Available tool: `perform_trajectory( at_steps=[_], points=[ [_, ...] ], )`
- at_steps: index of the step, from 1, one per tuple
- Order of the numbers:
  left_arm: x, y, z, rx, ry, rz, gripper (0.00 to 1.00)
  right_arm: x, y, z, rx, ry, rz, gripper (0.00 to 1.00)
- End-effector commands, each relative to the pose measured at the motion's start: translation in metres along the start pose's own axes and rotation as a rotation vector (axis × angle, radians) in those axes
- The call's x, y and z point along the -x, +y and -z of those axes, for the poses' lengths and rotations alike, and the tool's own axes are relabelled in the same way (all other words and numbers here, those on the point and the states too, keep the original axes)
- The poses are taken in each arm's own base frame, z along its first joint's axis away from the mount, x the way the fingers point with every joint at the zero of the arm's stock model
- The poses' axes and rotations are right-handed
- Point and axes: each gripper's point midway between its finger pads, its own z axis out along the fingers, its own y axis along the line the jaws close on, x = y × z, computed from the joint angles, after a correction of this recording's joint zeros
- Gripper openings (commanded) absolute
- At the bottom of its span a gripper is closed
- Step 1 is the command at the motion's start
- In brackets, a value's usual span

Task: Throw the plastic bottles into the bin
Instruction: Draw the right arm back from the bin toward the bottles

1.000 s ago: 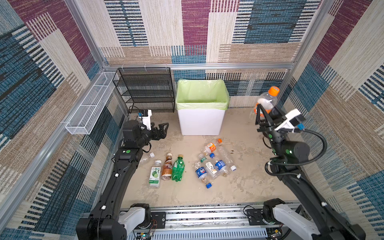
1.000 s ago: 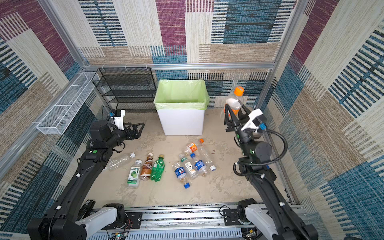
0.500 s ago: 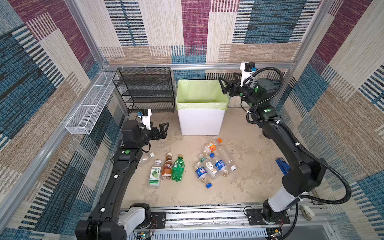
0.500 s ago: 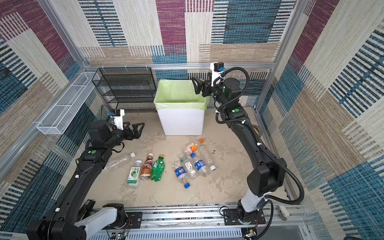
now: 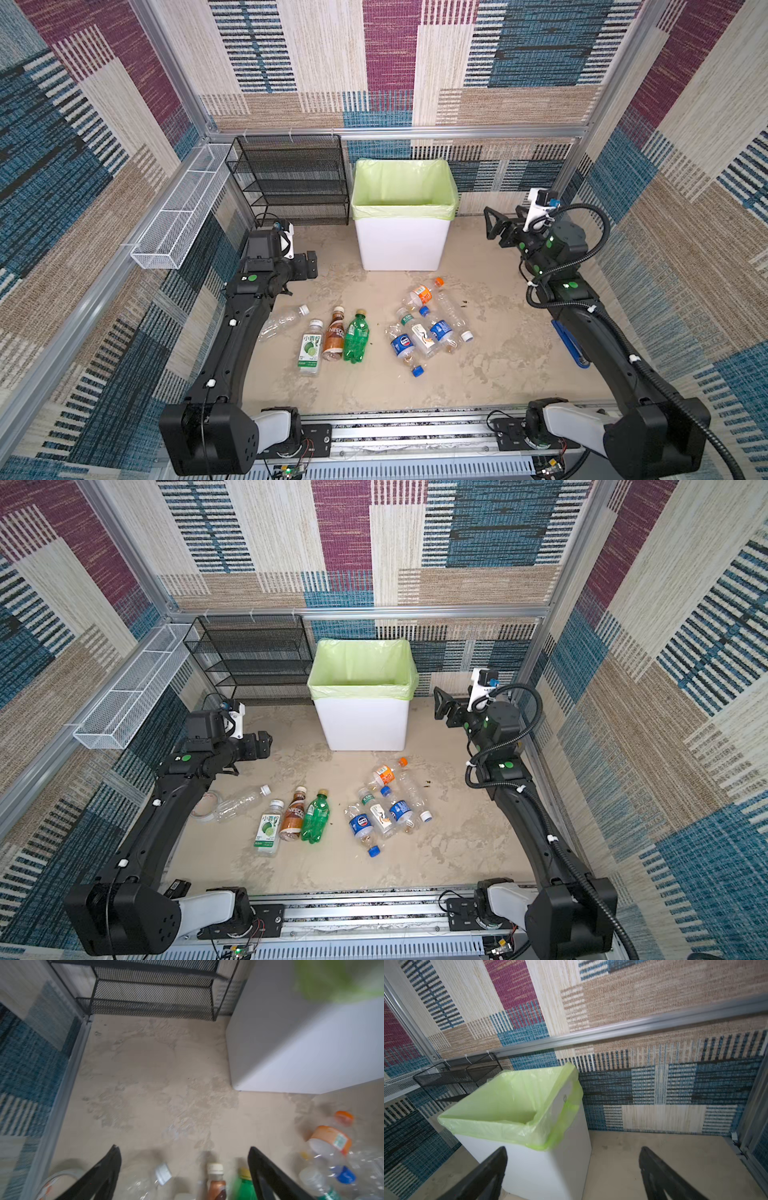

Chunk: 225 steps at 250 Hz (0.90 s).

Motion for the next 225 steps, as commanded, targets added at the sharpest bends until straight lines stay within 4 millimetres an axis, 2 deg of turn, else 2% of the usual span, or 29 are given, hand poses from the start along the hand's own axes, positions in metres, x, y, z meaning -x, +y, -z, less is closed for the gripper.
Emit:
perform_trajectory(
  at_steps=[1, 35, 60, 105, 127, 179, 225],
  points=[
    [-0.039, 0.028, 0.003, 0.146, 0.183, -0.166, 0.96, -0.013, -0.007, 0.009, 0.006, -0.011, -0.044, 0.99],
    [-0.058, 0.039, -0.008, 0.189, 0.241, -0.306, 0.96, -0.039, -0.012, -0.001, 0.035, 0.050, -0.058, 1.00],
    [-0.083, 0.038, -0.021, 0.154, 0.296, -0.452, 0.97, -0.043, -0.010, -0.008, 0.064, 0.068, -0.060, 1.00],
    [-0.110, 0.032, -0.029, 0.046, 0.392, -0.559, 0.97, -0.051, -0.011, -0.010, 0.073, 0.080, -0.065, 0.99],
    [-0.115, 0.050, -0.042, 0.131, 0.403, -0.639, 0.97, -0.058, -0.010, -0.010, 0.082, 0.098, -0.074, 0.99],
    [-0.136, 0.047, -0.058, 0.029, 0.507, -0.627, 0.96, -0.067, -0.013, -0.003, 0.067, 0.108, -0.092, 0.99],
    [-0.149, 0.053, -0.065, 0.037, 0.556, -0.622, 0.96, -0.070, -0.012, -0.006, 0.075, 0.126, -0.096, 0.99]
  ],
)
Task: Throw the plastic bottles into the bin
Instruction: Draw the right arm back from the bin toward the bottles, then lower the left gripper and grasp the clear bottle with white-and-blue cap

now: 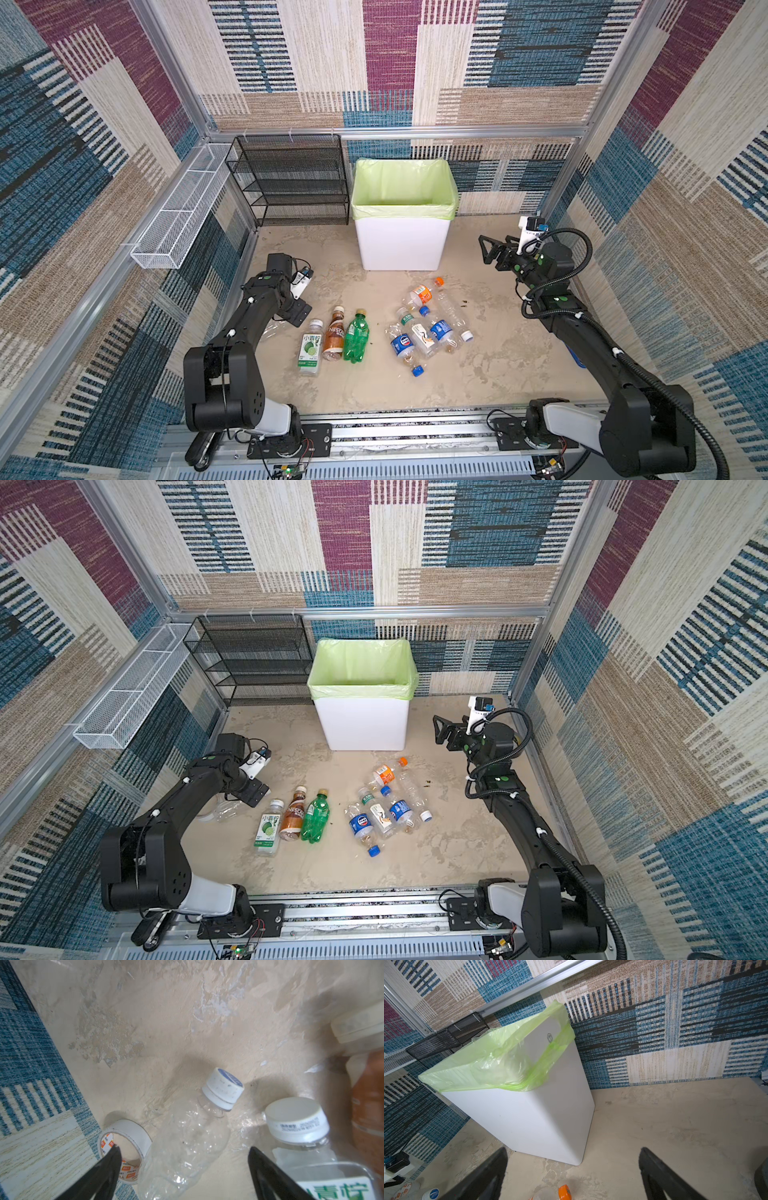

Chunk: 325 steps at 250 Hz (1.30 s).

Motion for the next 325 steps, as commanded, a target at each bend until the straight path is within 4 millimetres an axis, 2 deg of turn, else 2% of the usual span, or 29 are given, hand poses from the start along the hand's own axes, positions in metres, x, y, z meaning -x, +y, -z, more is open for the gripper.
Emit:
perform_trajectory(
  at_steps=[1, 70, 106, 146, 204, 241, 285, 325],
  points=[
    [-0.004, -0.003, -0.005, -0.022, 0.011, -0.039, 0.96, 0.007, 0.005, -0.001, 0.025, -0.021, 0.000, 0.99],
    [-0.008, -0.005, -0.020, -0.036, 0.055, -0.031, 0.95, 0.003, 0.004, -0.005, 0.032, -0.014, -0.022, 0.99],
    [-0.009, -0.015, -0.028, -0.111, 0.095, -0.024, 0.86, -0.001, 0.002, -0.004, 0.024, -0.012, -0.031, 0.99],
    [-0.007, -0.017, -0.036, -0.130, 0.111, -0.004, 0.81, -0.007, -0.003, -0.004, 0.007, -0.002, -0.038, 0.97],
    [-0.002, -0.020, -0.047, -0.183, 0.171, 0.041, 0.67, -0.014, -0.008, -0.011, 0.003, 0.010, -0.064, 0.90],
    [0.019, -0.018, -0.039, -0.196, 0.092, 0.086, 0.64, -0.012, -0.010, -0.011, -0.015, 0.004, -0.065, 0.89],
    [0.058, -0.012, -0.025, -0.218, -0.034, 0.169, 0.63, -0.015, -0.009, -0.013, -0.003, 0.013, -0.084, 0.87],
    [0.075, -0.008, -0.034, -0.232, -0.062, 0.216, 0.65, -0.016, -0.003, -0.011, 0.032, 0.016, -0.106, 0.86]
  ],
)
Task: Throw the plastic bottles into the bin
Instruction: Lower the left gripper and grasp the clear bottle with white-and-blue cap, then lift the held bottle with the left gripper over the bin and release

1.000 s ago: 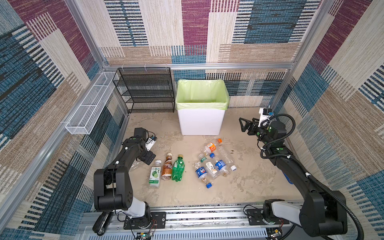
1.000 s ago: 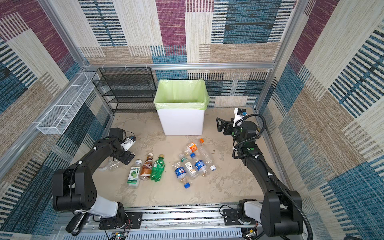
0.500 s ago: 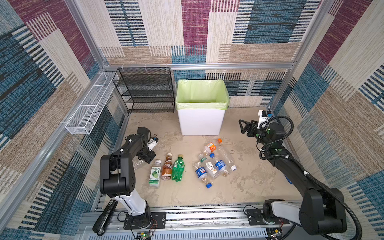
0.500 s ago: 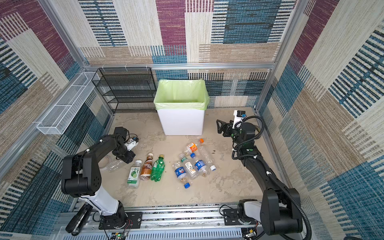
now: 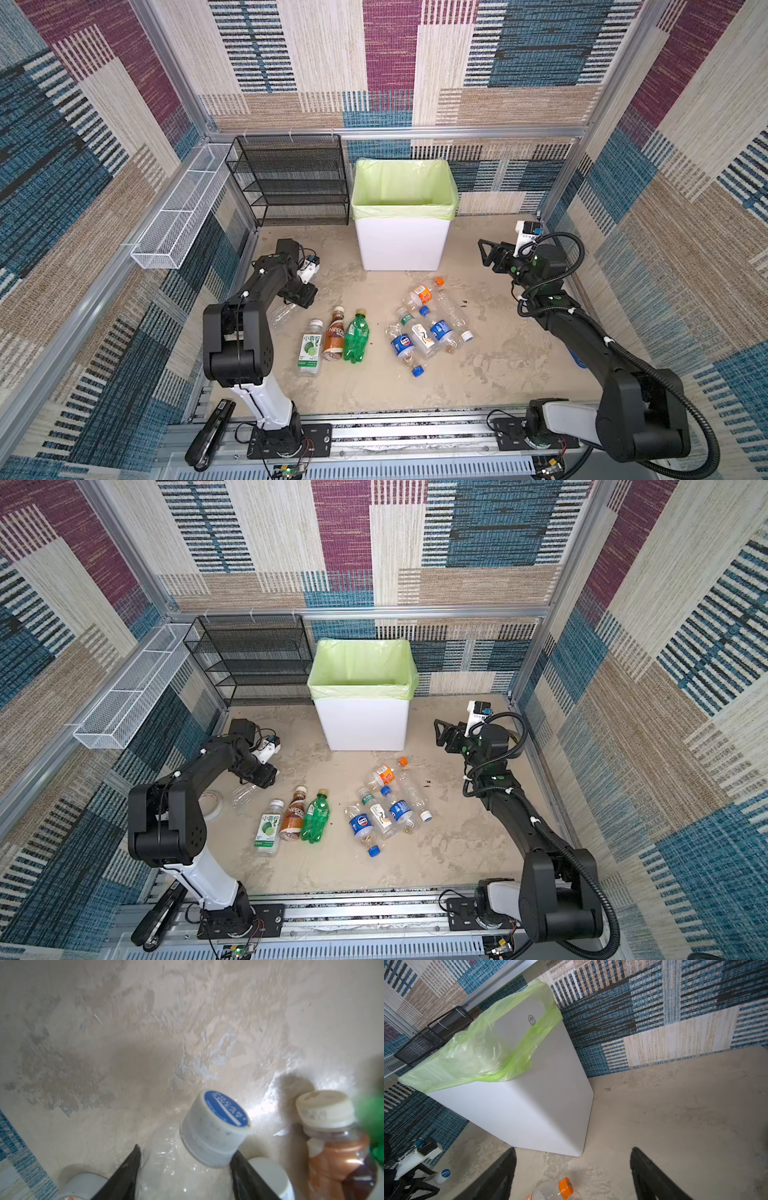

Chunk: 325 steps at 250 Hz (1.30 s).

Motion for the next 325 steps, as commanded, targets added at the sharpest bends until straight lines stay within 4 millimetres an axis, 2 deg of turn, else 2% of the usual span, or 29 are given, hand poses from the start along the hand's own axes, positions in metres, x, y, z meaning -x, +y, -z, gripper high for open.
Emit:
perform_trajectory(
  at_steps=[1, 28, 36, 56, 58, 63, 66, 107, 179, 234, 302, 325],
  points=[
    [0.015, -0.002, -0.006, -0.040, -0.041, 0.075, 0.65, 0.008, 0.010, 0.002, 0.048, -0.032, -0.014, 0.86],
    [0.018, -0.003, -0.012, -0.057, -0.027, 0.094, 0.70, 0.005, 0.011, 0.002, 0.058, -0.015, -0.013, 0.88],
    [0.018, -0.002, -0.012, -0.052, -0.019, 0.097, 0.76, 0.004, 0.013, 0.003, 0.065, -0.012, -0.013, 0.89],
    [0.012, -0.002, -0.009, -0.047, -0.012, 0.091, 0.81, 0.002, 0.014, 0.005, 0.071, -0.009, -0.013, 0.91],
    [0.011, -0.002, -0.009, -0.044, -0.010, 0.091, 0.83, 0.002, 0.013, 0.005, 0.069, -0.008, -0.014, 0.91],
    [0.009, 0.000, -0.007, -0.034, -0.007, 0.093, 0.97, 0.002, 0.013, 0.005, 0.068, -0.008, -0.014, 0.92],
    [0.008, 0.001, -0.007, -0.029, -0.005, 0.093, 0.99, 0.002, 0.013, 0.006, 0.068, -0.009, -0.014, 0.92],
    [-0.006, 0.000, -0.004, -0.022, 0.012, 0.082, 1.00, -0.003, 0.011, 0.007, 0.062, -0.011, -0.022, 0.93],
    [-0.021, 0.005, -0.023, 0.006, 0.069, 0.106, 0.91, -0.002, 0.008, 0.008, 0.041, -0.018, -0.022, 0.89],
    [-0.014, 0.007, -0.025, 0.012, 0.039, 0.129, 0.80, -0.007, 0.003, 0.010, 0.021, -0.015, -0.038, 0.86],
    [-0.008, 0.007, -0.026, 0.007, 0.003, 0.161, 0.60, -0.008, -0.004, 0.014, -0.024, -0.016, -0.038, 0.82],
    [-0.002, 0.007, -0.018, 0.005, -0.028, 0.171, 0.56, -0.013, -0.007, 0.016, -0.035, -0.010, -0.044, 0.81]
  ],
)
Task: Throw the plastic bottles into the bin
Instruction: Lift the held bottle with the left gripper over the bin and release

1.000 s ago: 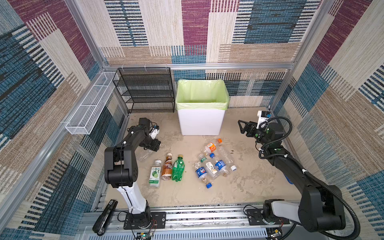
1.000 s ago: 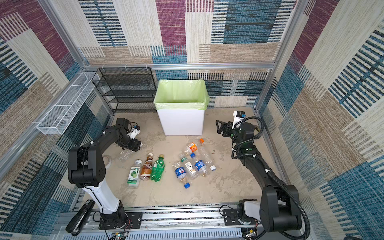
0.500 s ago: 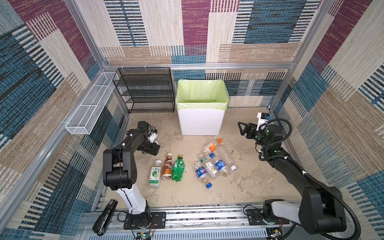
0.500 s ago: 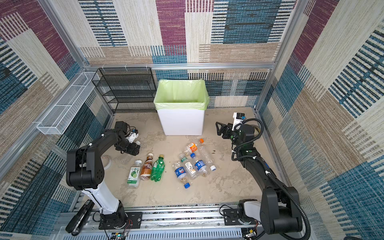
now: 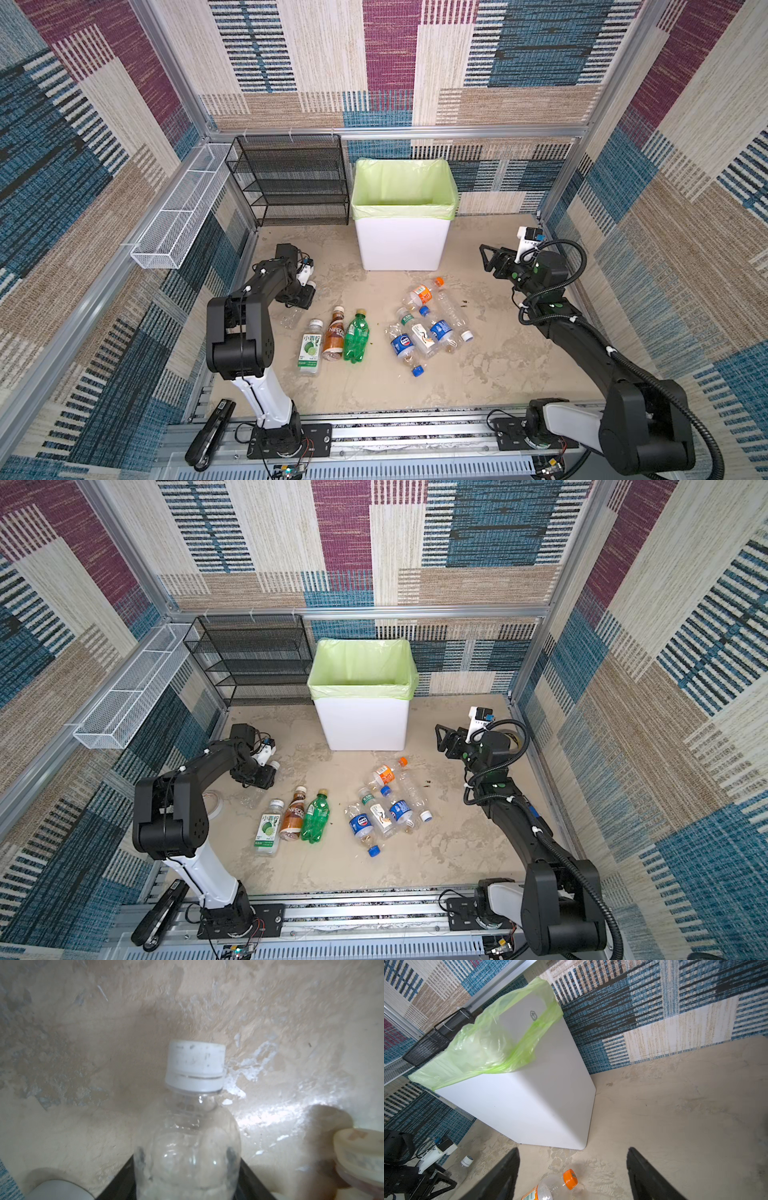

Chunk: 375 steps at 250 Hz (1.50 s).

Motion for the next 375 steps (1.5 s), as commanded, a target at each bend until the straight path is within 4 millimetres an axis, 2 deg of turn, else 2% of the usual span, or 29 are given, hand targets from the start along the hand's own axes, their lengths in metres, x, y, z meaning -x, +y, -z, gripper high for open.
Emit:
perform_trajectory(
  at_steps=[1, 32, 56, 74, 100, 129, 156, 193, 219, 239, 243, 269, 279, 295, 305, 316, 323, 324, 328, 341, 358, 370, 375],
  points=[
    [0.011, -0.002, 0.009, -0.018, -0.055, 0.034, 0.56, -0.003, -0.005, 0.003, -0.025, -0.004, -0.012, 0.81],
    [0.024, -0.004, 0.035, -0.022, -0.156, 0.047, 0.56, -0.017, -0.014, 0.000, -0.053, 0.040, -0.010, 0.80],
    [0.038, -0.007, 0.067, -0.024, -0.273, 0.051, 0.55, -0.028, -0.021, 0.000, -0.080, 0.072, -0.002, 0.80],
    [0.052, -0.016, 0.101, -0.043, -0.411, 0.054, 0.53, -0.033, -0.024, 0.001, -0.091, 0.086, 0.000, 0.80],
    [0.074, -0.046, 0.156, -0.097, -0.666, 0.011, 0.54, -0.040, -0.027, -0.001, -0.099, 0.109, -0.007, 0.79],
    [0.084, -0.068, 0.226, -0.124, -0.966, -0.009, 0.54, -0.046, -0.029, 0.000, -0.095, 0.115, -0.028, 0.78],
    [0.073, -0.076, 0.295, -0.160, -1.269, 0.009, 0.55, -0.055, -0.030, 0.000, -0.096, 0.133, -0.040, 0.77],
    [0.034, -0.086, 0.379, -0.171, -1.631, -0.032, 0.57, -0.060, -0.034, 0.004, -0.111, 0.137, -0.041, 0.76],
    [0.010, -0.094, 0.423, -0.180, -1.798, -0.081, 0.57, -0.061, -0.033, 0.007, -0.107, 0.129, -0.053, 0.76],
    [-0.003, -0.101, 0.445, -0.198, -1.871, -0.117, 0.57, -0.059, -0.030, 0.009, -0.101, 0.118, -0.054, 0.75],
    [-0.007, -0.101, 0.457, -0.195, -1.913, -0.128, 0.57, -0.059, -0.030, 0.010, -0.099, 0.117, -0.053, 0.75],
    [-0.007, -0.102, 0.492, -0.242, -1.997, -0.132, 0.57, -0.053, -0.025, 0.011, -0.092, 0.096, -0.047, 0.75],
    [0.004, -0.101, 0.503, -0.283, -2.004, -0.131, 0.57, -0.052, -0.023, 0.012, -0.085, 0.087, -0.047, 0.76],
    [0.033, -0.100, 0.519, -0.408, -1.987, -0.104, 0.56, -0.052, -0.018, 0.011, -0.070, 0.084, -0.054, 0.76],
    [0.061, -0.098, 0.526, -0.492, -1.953, -0.067, 0.56, -0.053, -0.013, 0.009, -0.056, 0.088, -0.057, 0.76],
    [0.100, -0.093, 0.526, -0.562, -1.858, 0.003, 0.56, -0.058, -0.007, 0.006, -0.040, 0.097, -0.058, 0.76],
    [0.129, -0.092, 0.515, -0.580, -1.752, 0.047, 0.57, -0.061, -0.003, 0.004, -0.031, 0.105, -0.058, 0.76],
    [0.134, -0.093, 0.506, -0.579, -1.722, 0.057, 0.57, -0.061, -0.002, 0.004, -0.030, 0.106, -0.057, 0.76],
    [0.149, -0.094, 0.500, -0.574, -1.668, 0.072, 0.59, -0.063, 0.000, 0.003, -0.027, 0.111, -0.055, 0.76],
    [0.187, -0.109, 0.481, -0.541, -1.529, 0.052, 0.63, -0.069, 0.008, -0.001, -0.014, 0.130, -0.047, 0.76],
    [0.220, -0.138, 0.462, -0.534, -1.411, -0.021, 0.79, -0.074, 0.019, -0.004, 0.006, 0.145, -0.037, 0.77],
    [0.236, -0.146, 0.450, -0.517, -1.355, -0.031, 0.98, -0.077, 0.023, -0.006, 0.016, 0.156, -0.034, 0.78],
    [0.241, -0.148, 0.446, -0.514, -1.340, -0.034, 1.00, -0.077, 0.025, -0.006, 0.019, 0.161, -0.033, 0.79]
  ],
)
